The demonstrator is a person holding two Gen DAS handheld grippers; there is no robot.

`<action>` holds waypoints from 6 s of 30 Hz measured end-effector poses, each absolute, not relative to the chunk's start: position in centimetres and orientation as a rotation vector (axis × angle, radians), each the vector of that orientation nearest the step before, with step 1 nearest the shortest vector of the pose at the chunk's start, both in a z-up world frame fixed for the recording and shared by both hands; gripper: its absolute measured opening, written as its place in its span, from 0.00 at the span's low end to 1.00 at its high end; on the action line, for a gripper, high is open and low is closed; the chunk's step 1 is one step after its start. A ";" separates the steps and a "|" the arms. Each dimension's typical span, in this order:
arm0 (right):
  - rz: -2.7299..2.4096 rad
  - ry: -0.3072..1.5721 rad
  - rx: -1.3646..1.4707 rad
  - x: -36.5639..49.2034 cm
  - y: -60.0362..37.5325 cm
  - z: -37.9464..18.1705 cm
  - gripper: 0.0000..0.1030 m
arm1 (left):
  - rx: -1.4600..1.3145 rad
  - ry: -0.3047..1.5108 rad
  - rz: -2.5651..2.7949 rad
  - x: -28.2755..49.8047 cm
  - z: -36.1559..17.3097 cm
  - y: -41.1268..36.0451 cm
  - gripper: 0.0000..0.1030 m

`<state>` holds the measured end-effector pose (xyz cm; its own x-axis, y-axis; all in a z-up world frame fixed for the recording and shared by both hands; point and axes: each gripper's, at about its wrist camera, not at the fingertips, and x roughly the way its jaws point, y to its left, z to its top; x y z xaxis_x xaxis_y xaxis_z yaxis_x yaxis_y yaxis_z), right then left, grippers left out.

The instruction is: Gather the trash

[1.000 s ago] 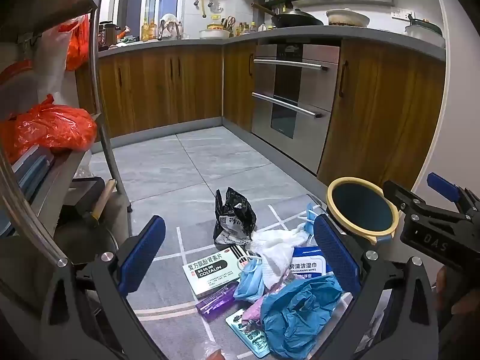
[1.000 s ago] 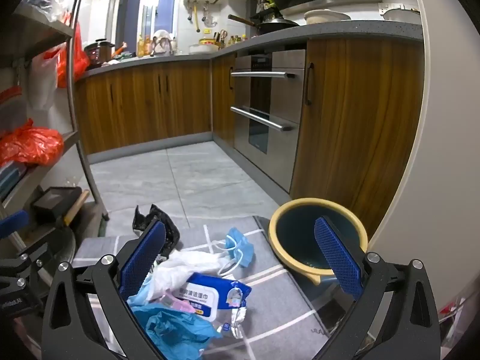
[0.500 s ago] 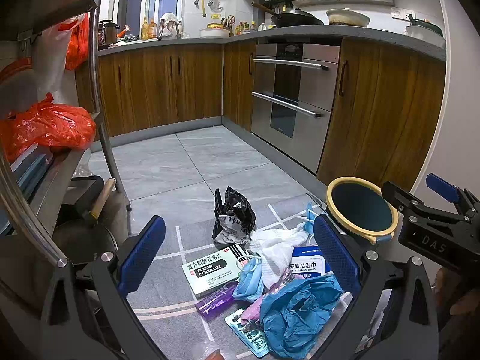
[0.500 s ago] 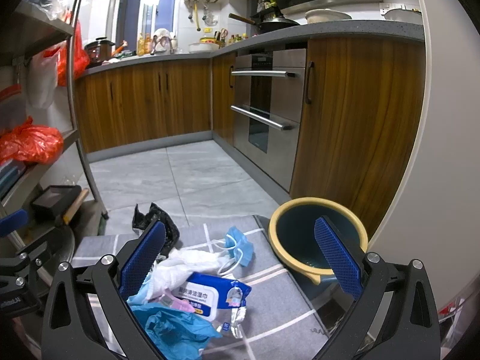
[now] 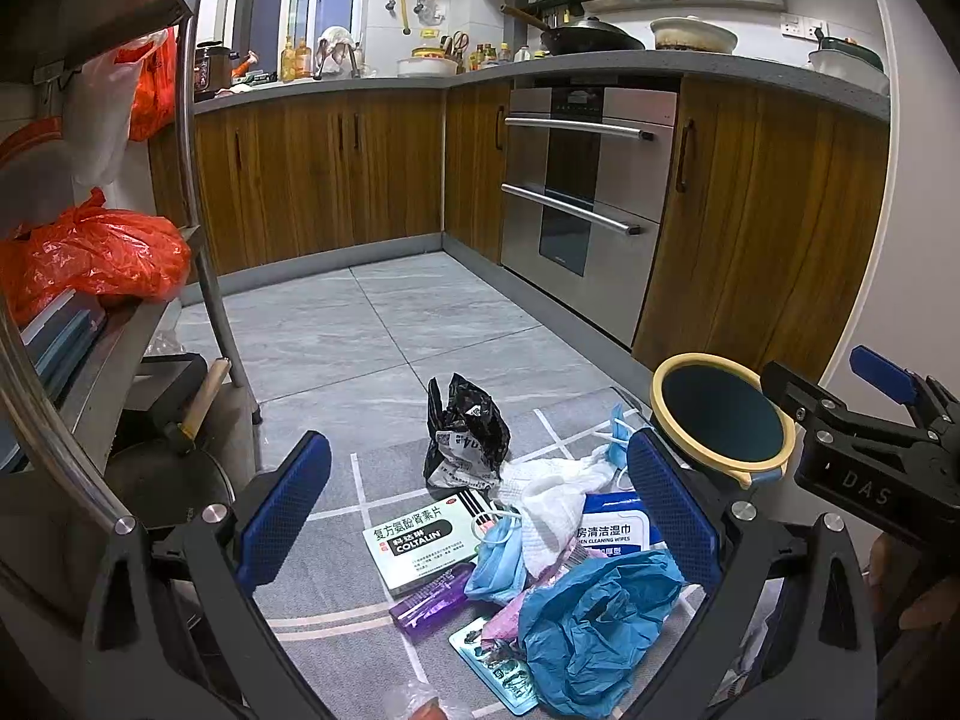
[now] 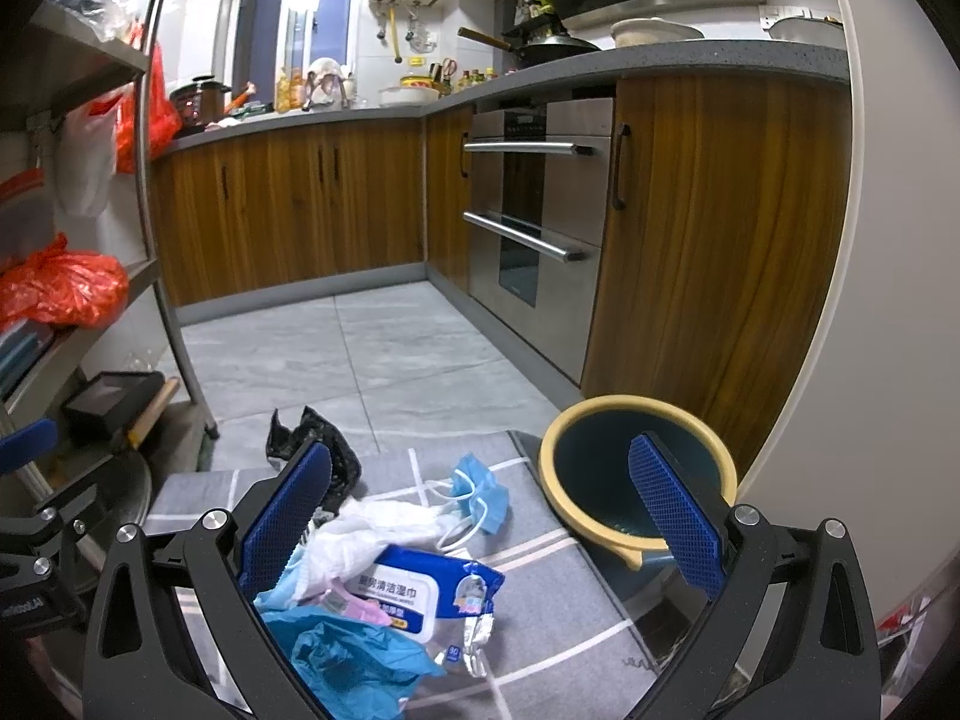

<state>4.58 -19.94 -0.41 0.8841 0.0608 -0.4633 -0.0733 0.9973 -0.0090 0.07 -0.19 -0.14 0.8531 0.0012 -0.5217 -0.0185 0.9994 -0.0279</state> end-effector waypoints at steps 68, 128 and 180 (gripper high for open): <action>0.062 0.456 0.031 7.7 -22.3 1.3 0.96 | -0.028 0.542 -0.015 2.8 0.8 0.2 0.95; 0.260 1.197 0.095 26.8 -20.0 -16.1 0.12 | 0.087 0.965 -0.101 21.9 -15.2 1.1 0.28; 0.044 0.972 -0.100 29.9 -39.1 -9.8 0.12 | 0.186 0.869 -0.364 26.6 -10.4 -23.8 0.27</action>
<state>29.87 -39.11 -9.83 0.5636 -0.0076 -0.8260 -0.0818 0.9945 -0.0650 26.60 -23.79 -10.41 0.5890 -0.2358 -0.7730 0.3851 0.9228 0.0119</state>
